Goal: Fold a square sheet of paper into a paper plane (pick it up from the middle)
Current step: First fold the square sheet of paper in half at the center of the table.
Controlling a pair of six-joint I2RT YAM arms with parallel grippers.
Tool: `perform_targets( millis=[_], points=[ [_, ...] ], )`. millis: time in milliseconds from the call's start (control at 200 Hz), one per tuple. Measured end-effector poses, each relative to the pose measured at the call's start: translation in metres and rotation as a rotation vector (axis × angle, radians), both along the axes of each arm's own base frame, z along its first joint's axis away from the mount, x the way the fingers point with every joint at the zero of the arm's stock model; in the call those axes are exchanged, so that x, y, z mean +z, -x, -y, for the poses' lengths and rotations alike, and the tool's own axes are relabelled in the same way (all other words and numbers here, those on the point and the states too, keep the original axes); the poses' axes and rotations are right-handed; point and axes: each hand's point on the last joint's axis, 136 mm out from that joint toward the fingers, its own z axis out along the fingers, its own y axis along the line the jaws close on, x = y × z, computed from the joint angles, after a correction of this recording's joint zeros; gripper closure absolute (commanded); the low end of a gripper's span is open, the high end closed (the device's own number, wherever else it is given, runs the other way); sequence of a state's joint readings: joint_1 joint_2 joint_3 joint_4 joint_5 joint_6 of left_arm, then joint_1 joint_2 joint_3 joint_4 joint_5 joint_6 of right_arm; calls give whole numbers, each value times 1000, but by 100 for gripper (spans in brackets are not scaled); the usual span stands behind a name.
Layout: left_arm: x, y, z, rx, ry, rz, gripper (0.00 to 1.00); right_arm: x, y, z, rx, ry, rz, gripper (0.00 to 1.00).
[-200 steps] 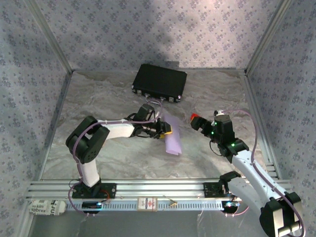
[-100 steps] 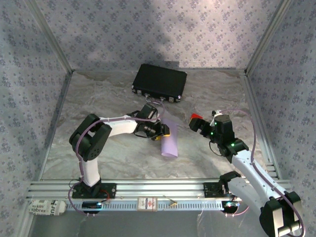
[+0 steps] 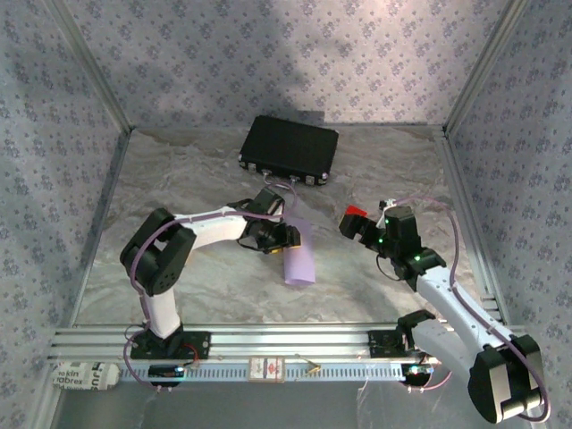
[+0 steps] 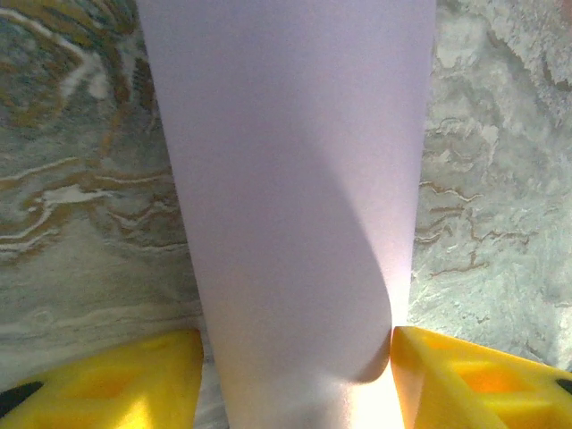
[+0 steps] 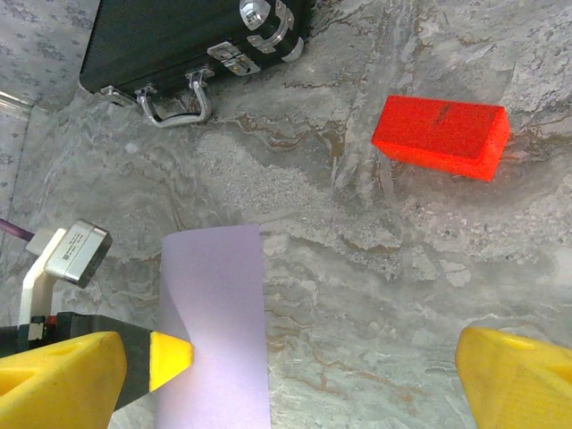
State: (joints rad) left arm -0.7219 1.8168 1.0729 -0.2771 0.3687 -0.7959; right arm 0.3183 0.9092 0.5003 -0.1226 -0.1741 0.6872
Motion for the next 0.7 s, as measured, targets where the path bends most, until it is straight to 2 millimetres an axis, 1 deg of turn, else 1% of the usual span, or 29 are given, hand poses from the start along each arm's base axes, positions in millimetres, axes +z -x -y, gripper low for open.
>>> perform_targets(
  millis=[270, 700],
  points=[
    [19, -7, -4, 7, -4, 74, 46, -4, 0, -1, 5, 0, -13, 3],
    [17, -5, -8, -14, -25, 77, 47, -5, -2, -2, 7, 0, -16, 3]
  ],
)
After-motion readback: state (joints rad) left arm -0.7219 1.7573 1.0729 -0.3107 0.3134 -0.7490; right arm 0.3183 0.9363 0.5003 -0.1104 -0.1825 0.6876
